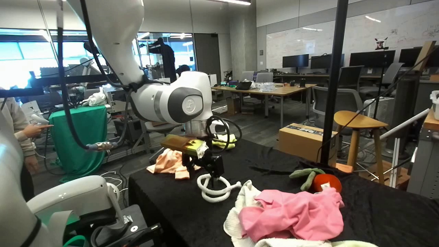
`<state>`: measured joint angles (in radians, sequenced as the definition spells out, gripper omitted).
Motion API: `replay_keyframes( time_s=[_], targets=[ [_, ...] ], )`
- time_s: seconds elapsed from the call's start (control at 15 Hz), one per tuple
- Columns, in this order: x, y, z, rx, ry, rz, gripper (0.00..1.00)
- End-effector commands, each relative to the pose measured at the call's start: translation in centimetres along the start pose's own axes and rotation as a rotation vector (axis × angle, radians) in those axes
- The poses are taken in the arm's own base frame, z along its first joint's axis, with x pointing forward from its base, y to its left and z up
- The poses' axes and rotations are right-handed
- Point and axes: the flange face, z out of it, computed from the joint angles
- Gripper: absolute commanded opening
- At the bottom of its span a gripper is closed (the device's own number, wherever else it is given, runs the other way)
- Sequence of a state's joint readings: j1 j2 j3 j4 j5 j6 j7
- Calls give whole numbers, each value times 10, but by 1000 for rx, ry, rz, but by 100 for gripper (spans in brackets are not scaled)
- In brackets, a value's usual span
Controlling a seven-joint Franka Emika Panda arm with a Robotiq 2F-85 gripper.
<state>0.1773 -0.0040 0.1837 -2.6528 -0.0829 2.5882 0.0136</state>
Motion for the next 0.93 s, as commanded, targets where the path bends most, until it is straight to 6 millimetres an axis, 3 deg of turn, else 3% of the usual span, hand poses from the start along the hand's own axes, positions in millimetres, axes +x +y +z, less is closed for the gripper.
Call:
replay_keyframes(
  time_s=[0.0,0.47,0.87],
  targets=[
    [-2,-27,4,-2,34,-88,100],
    [2,-75,15,-11,56,-199,100],
    [12,-85,14,-91,116,-262,100]
  ],
)
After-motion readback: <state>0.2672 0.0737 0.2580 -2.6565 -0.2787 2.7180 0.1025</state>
